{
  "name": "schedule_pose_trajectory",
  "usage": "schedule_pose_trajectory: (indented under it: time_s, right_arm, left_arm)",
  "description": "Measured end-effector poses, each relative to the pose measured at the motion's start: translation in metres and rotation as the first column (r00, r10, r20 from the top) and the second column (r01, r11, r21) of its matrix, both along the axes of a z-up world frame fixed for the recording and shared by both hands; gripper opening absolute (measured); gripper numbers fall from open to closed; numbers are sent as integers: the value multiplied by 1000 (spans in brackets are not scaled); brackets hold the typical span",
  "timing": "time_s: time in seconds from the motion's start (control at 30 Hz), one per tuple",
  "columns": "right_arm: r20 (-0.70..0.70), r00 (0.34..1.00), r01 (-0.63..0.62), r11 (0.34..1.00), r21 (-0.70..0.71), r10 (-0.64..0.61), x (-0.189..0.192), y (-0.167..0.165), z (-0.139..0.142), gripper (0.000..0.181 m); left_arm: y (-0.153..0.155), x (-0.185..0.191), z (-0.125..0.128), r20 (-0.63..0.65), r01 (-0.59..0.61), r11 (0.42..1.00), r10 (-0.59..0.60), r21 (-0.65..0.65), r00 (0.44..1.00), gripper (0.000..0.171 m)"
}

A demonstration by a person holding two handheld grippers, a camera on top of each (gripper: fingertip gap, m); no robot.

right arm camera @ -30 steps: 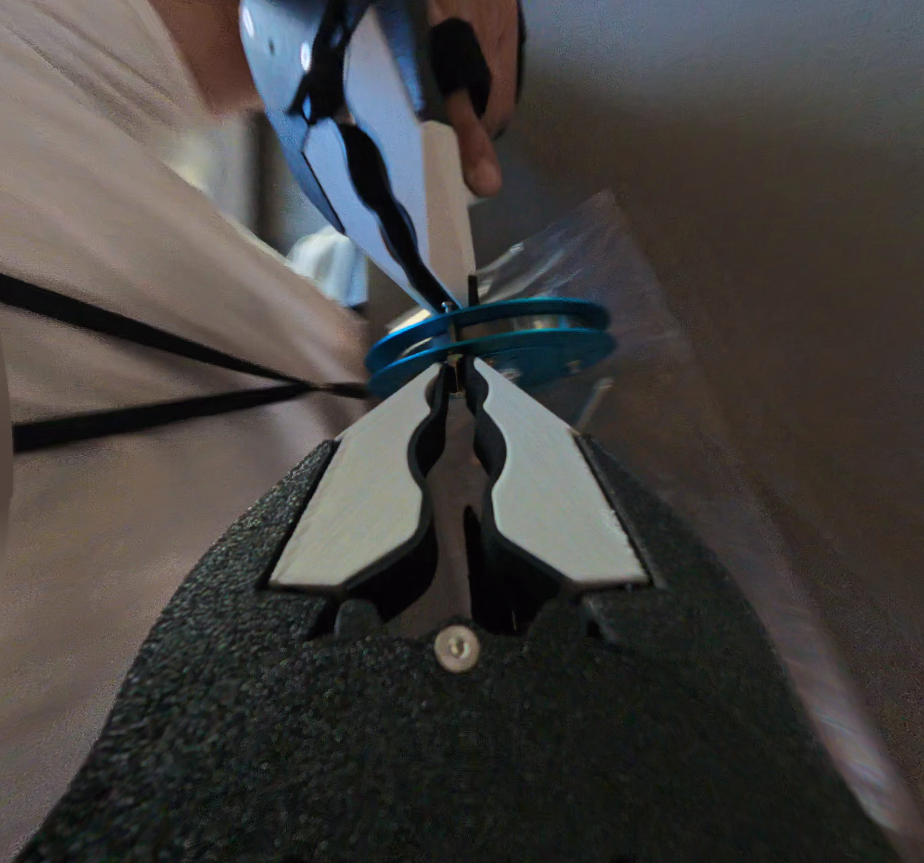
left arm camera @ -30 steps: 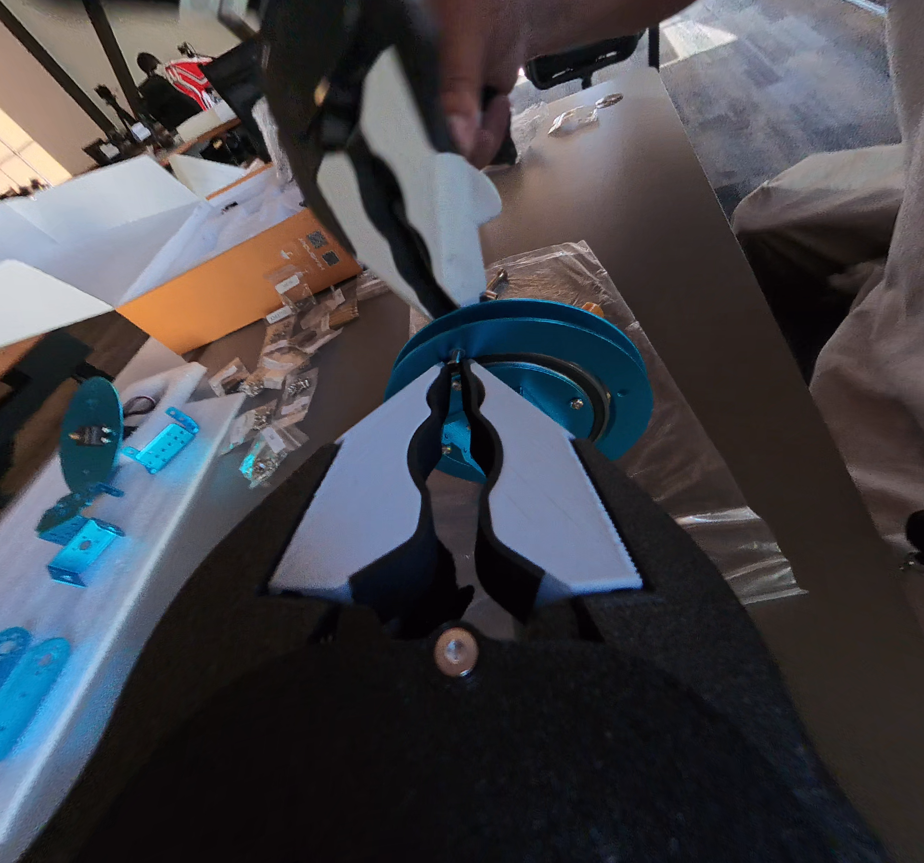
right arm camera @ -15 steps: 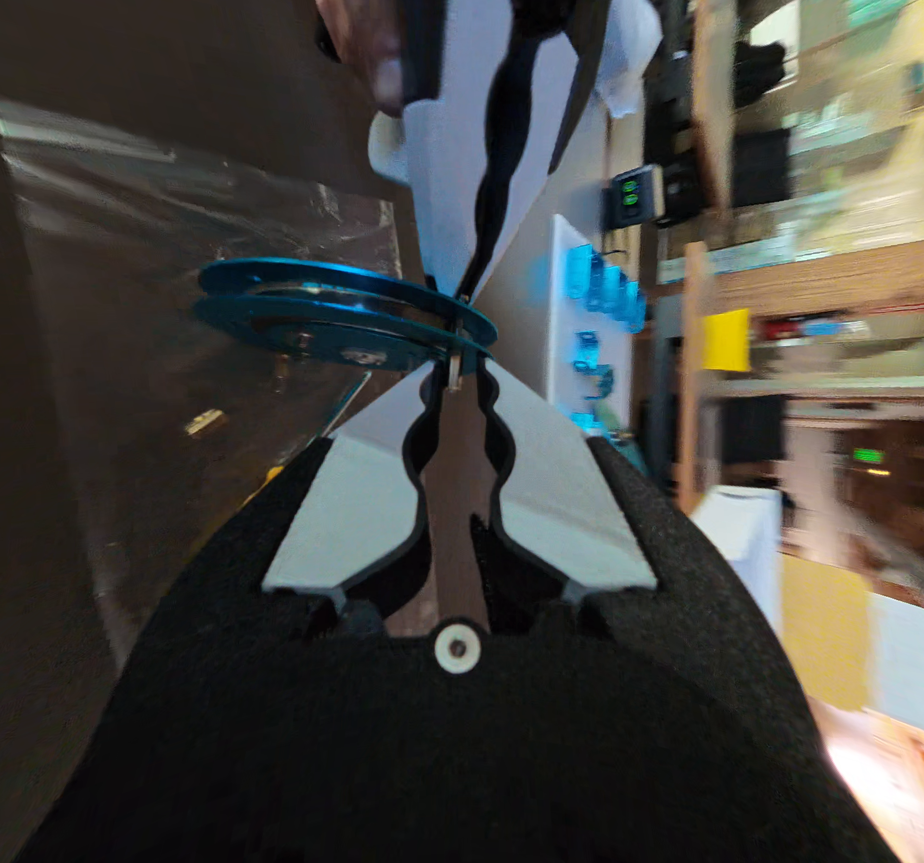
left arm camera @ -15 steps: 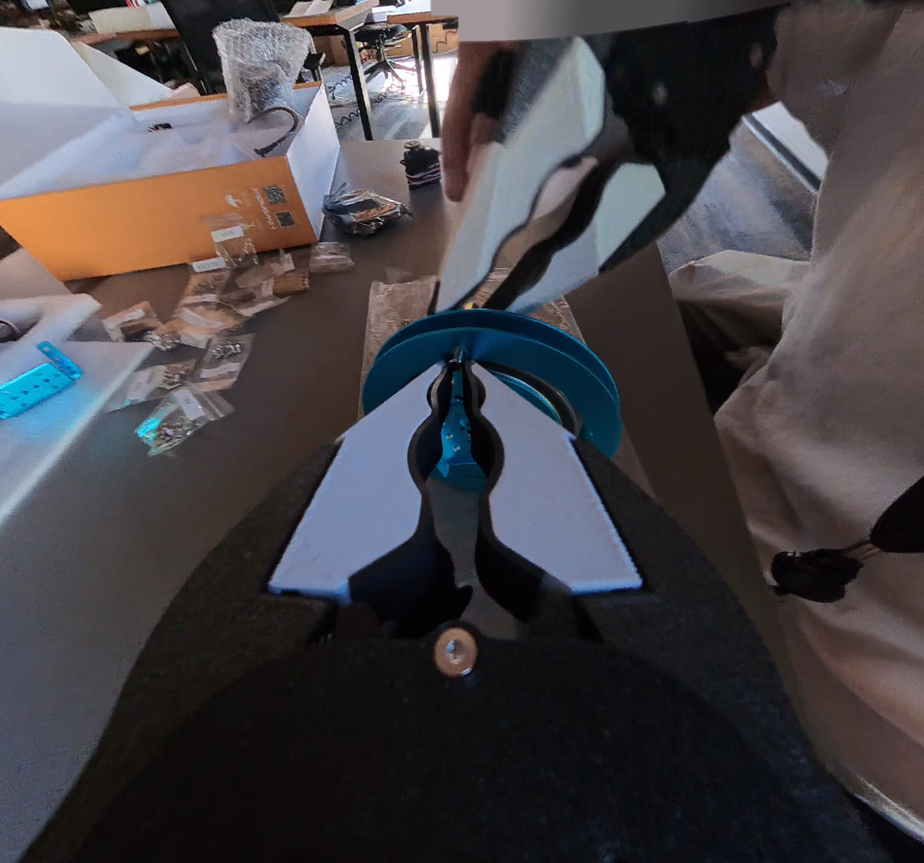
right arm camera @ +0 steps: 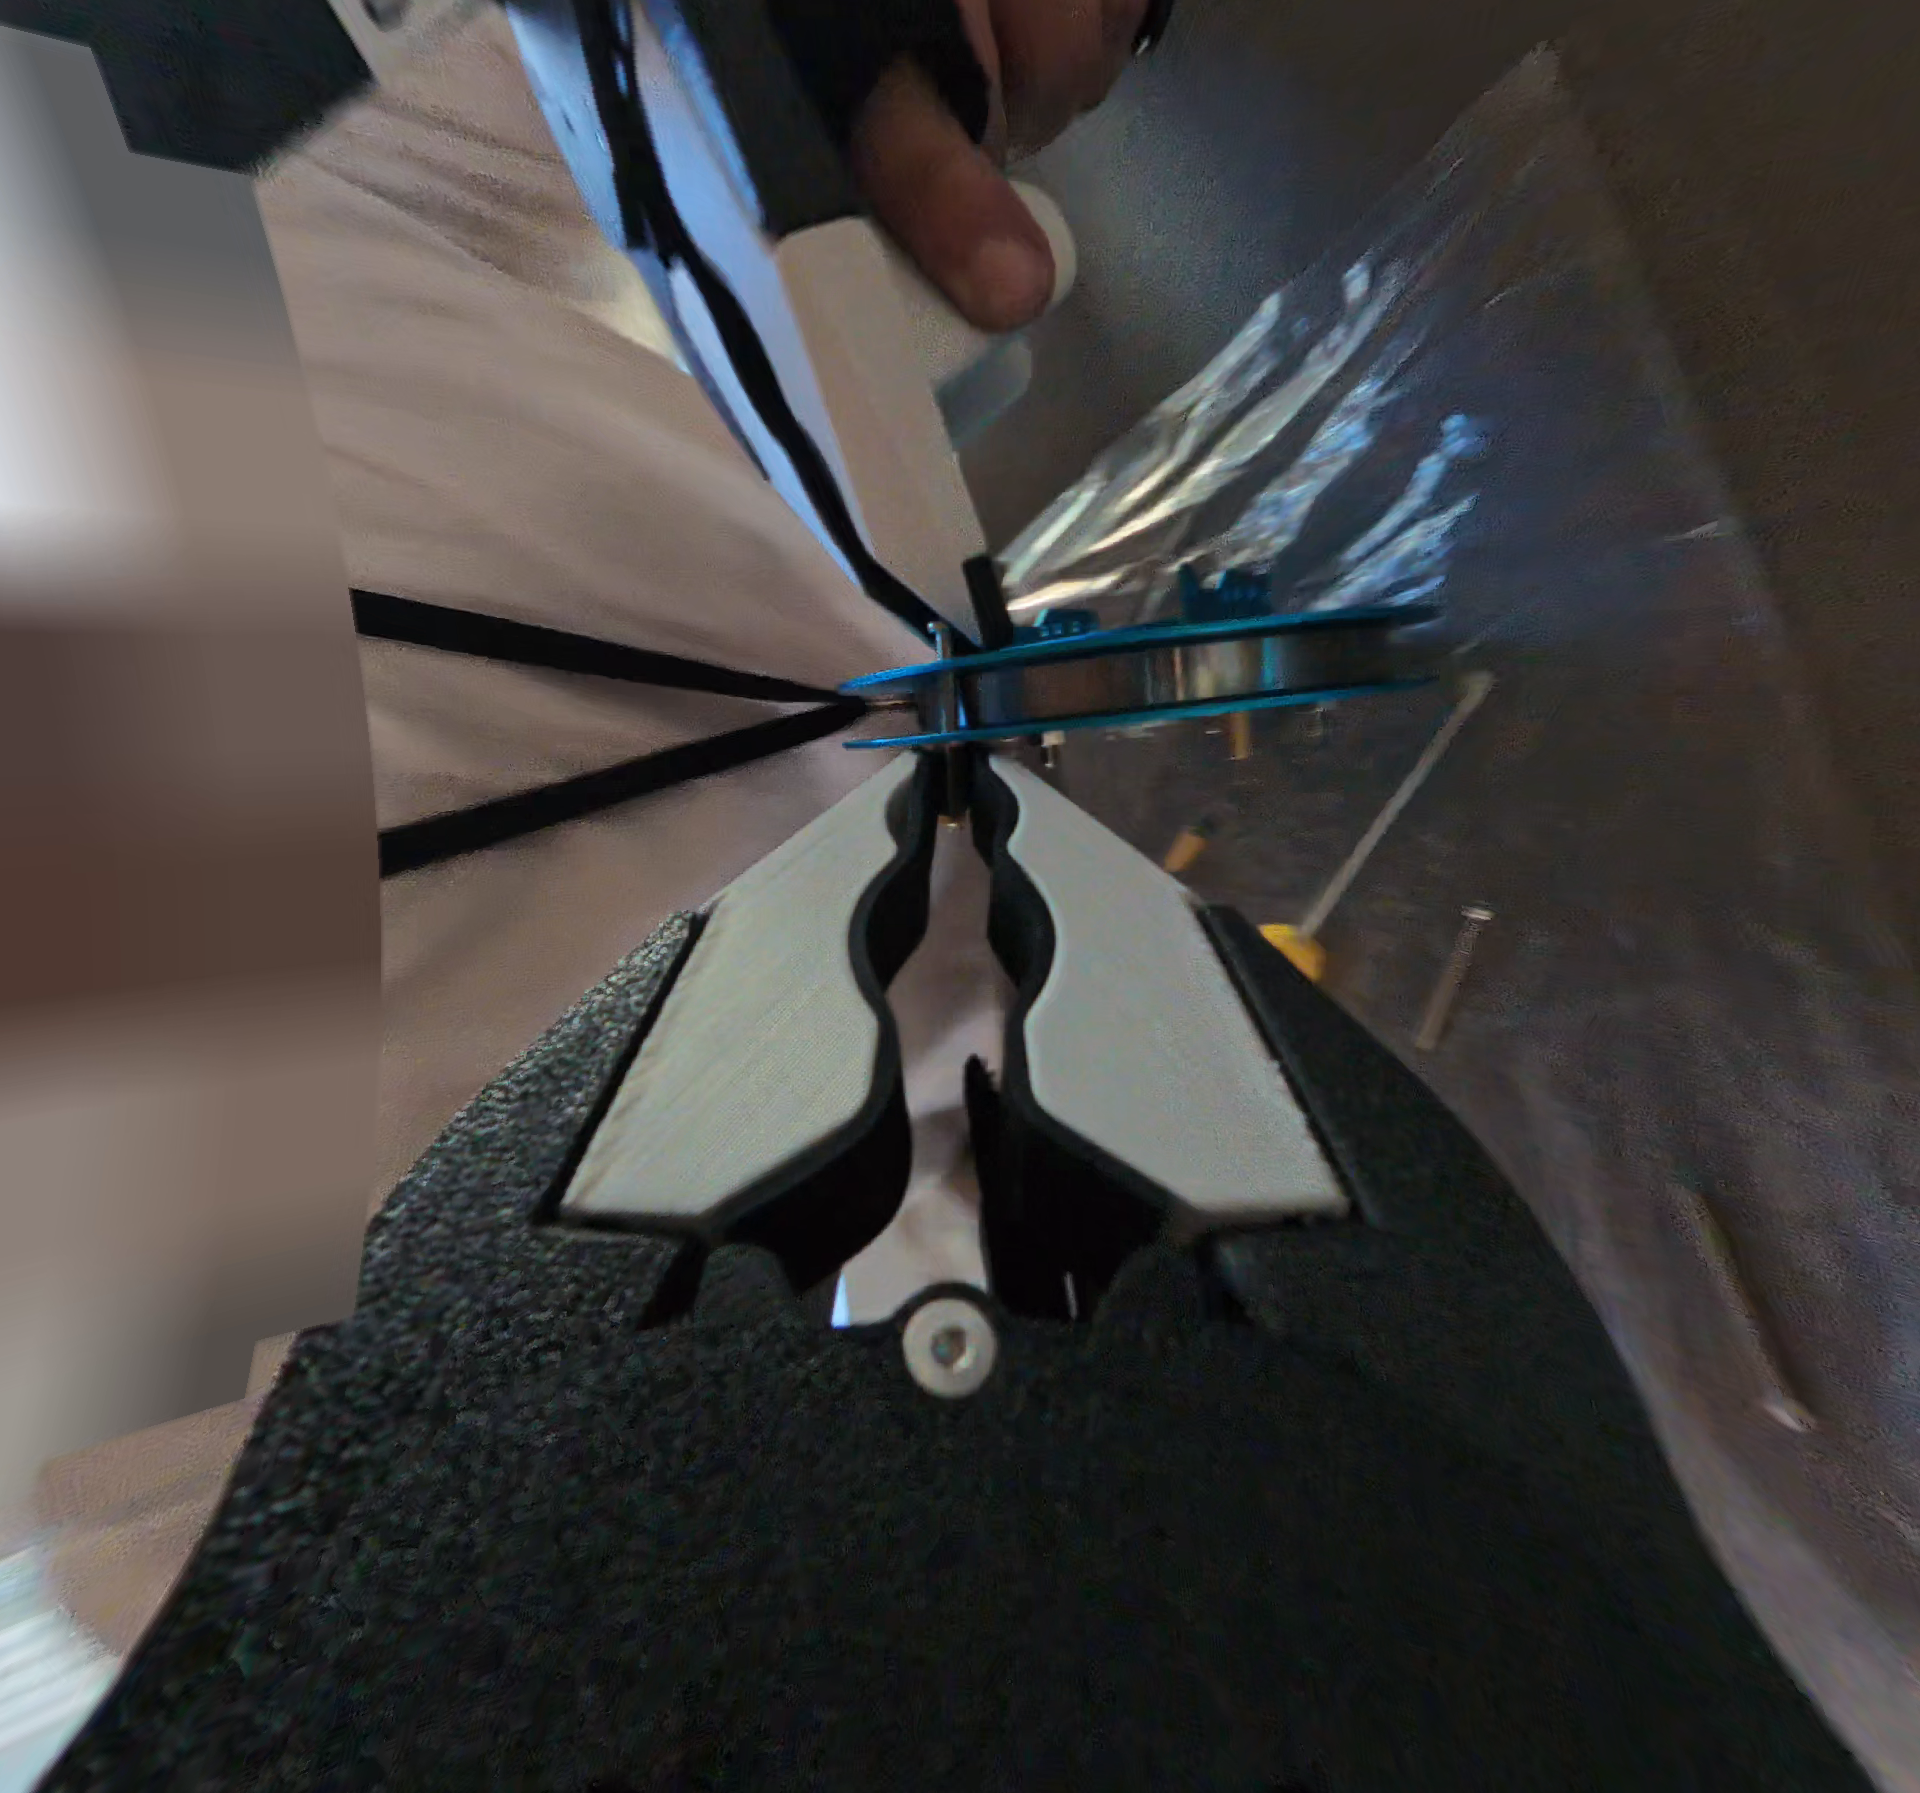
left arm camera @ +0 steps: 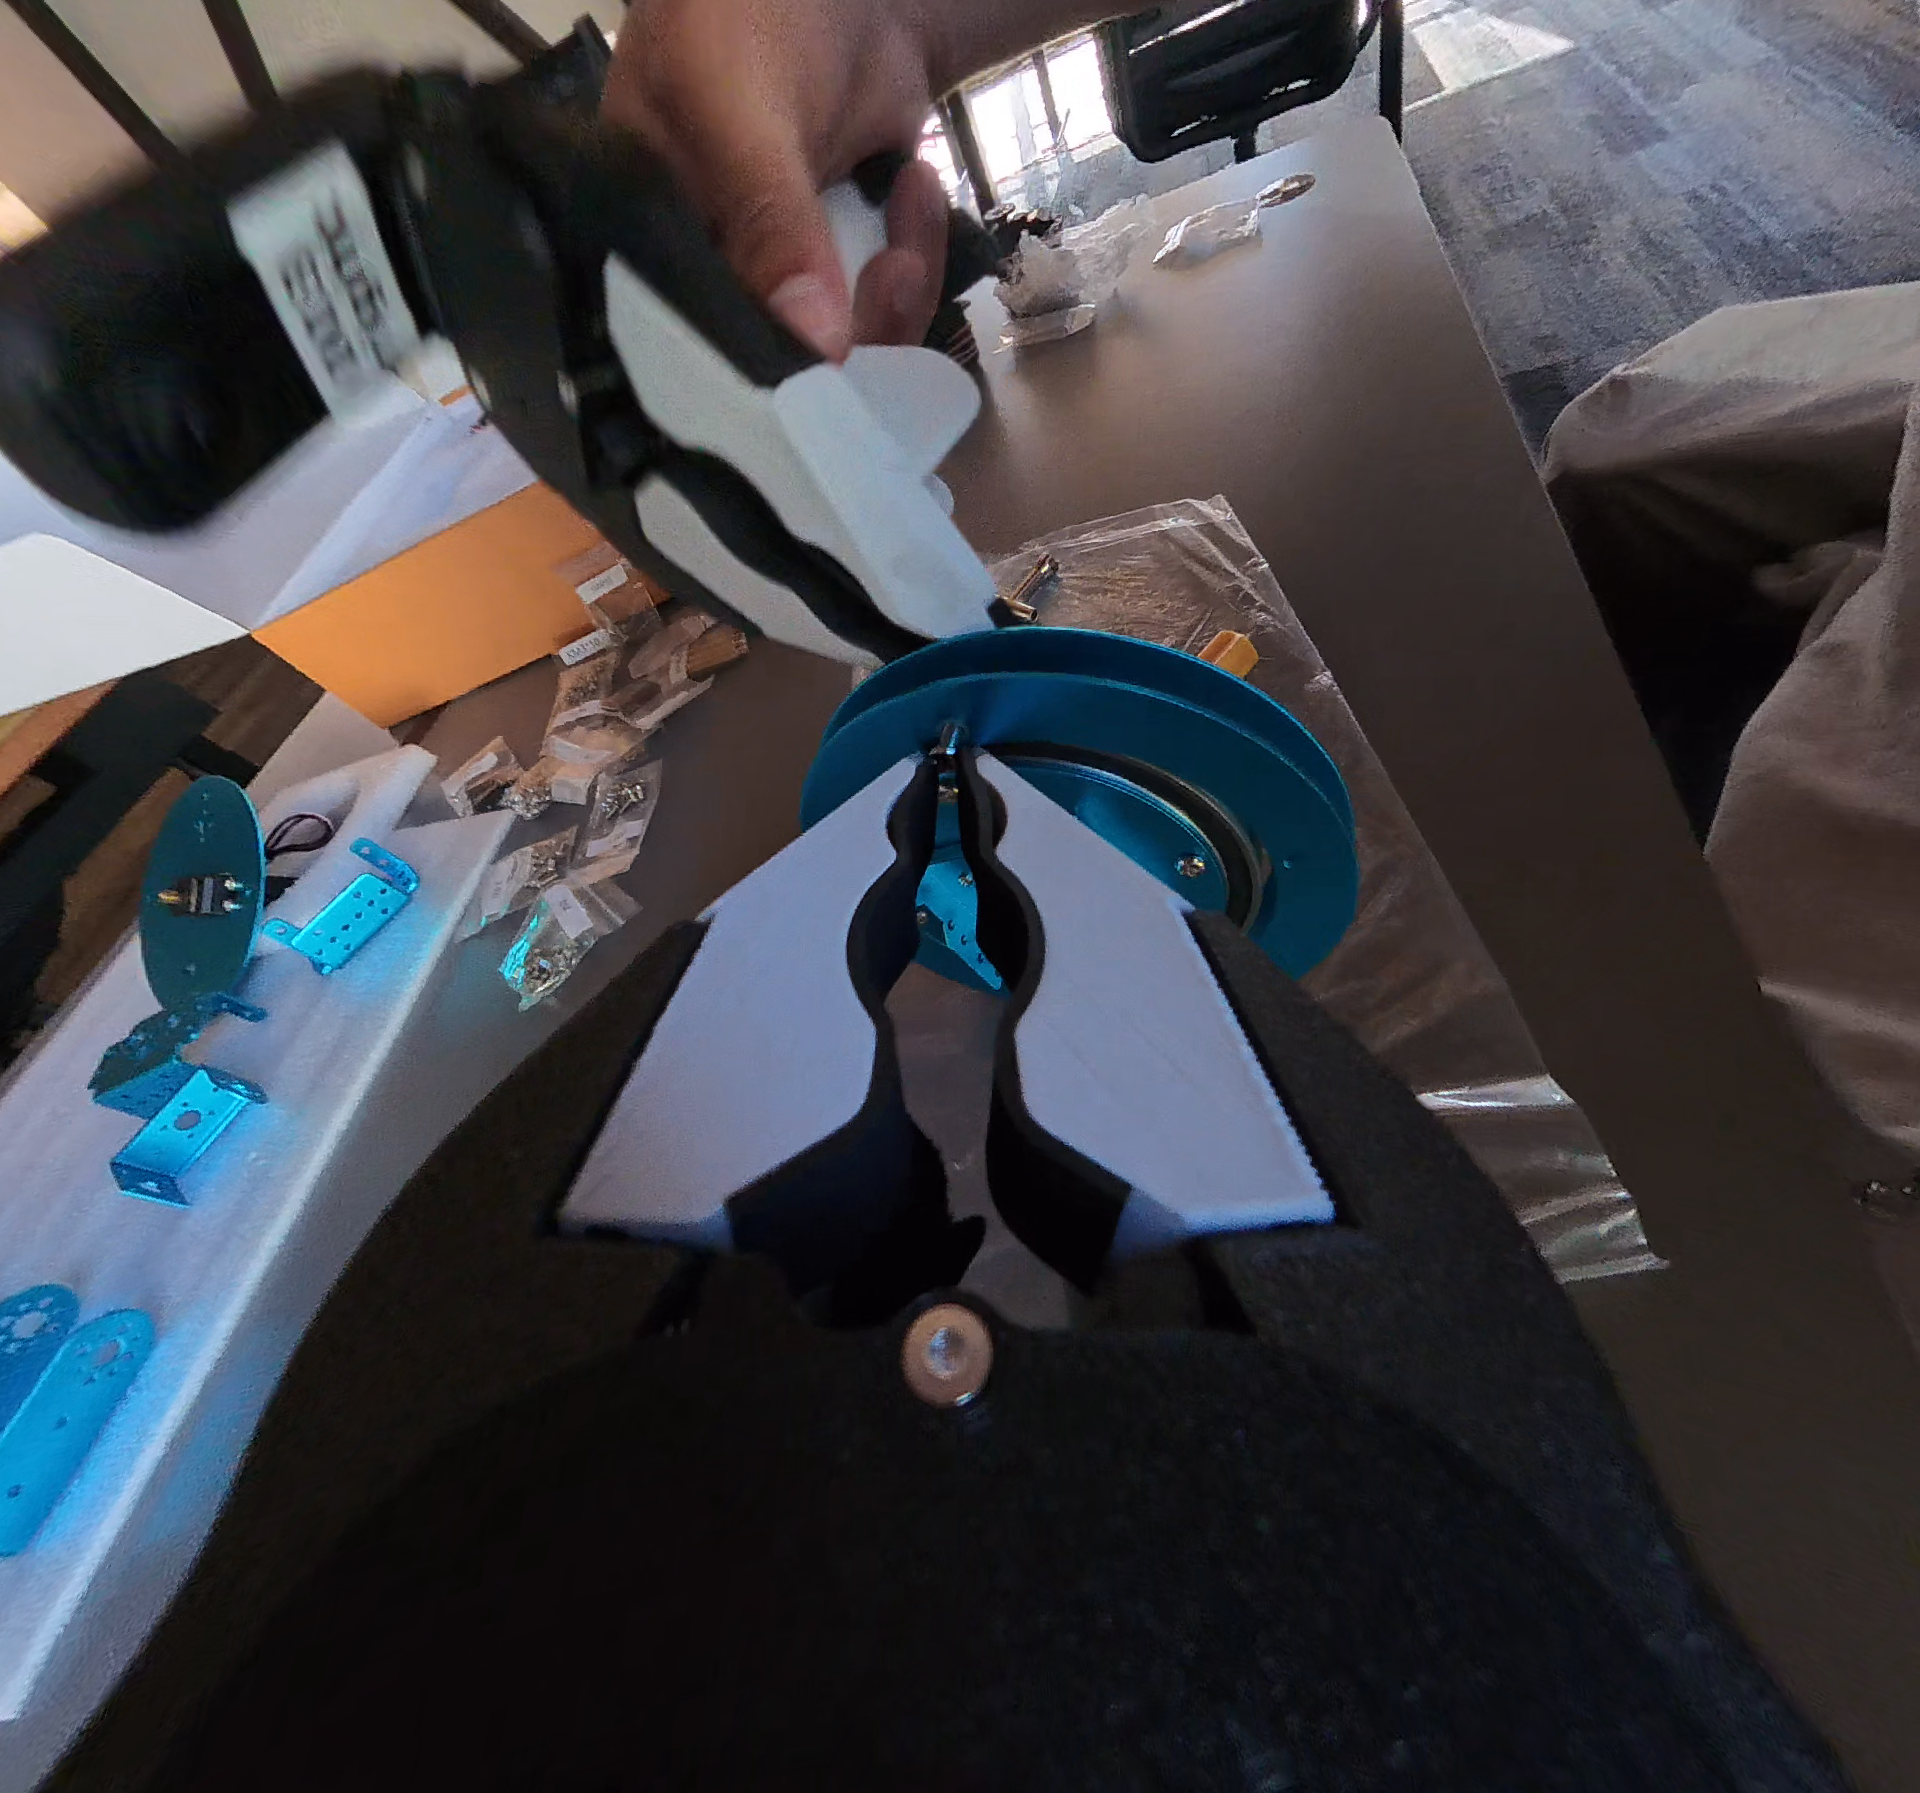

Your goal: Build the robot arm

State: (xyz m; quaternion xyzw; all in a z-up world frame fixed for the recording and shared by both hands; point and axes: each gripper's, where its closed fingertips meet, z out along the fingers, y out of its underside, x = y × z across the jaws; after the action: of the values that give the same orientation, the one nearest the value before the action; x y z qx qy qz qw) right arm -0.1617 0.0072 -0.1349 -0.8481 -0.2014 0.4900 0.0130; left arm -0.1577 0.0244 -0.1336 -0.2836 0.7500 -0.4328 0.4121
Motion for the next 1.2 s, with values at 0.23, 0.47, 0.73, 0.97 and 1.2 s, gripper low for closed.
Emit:
schedule_pose_trajectory:
  time_s: [0.23, 0.47, 0.73, 0.97, 1.2]
  right_arm:
    - [414, 903, -204, 738, 643, -112, 10, 21, -3, 9]
    - [710, 419, -720, 270, 640, -566, 18, 24, -3, 8]
    - [588, 796, -290, 760, 581, -146, 7, 8, -7, 4]
    - [-139, 989, 16, 978, -210, -46, -8, -9, 1, 4]
    - [600, 733, -372, 549, 748, -320, 9, 14, 7, 12]
  left_arm:
    - [12, 2, 0, -75, -32, 992, 23, -121, 997, 2]
    - [9, 2, -1, -95, -24, 988, 10, -151, 995, 2]
    - [1, -1, -1, 25, -26, 998, 25, 60, 999, 2]
    - [0, 1, 0, 114, -80, 973, 56, 215, 992, 2]
    - [4, 3, -1, 55, -96, 988, 90, 121, 994, 2]
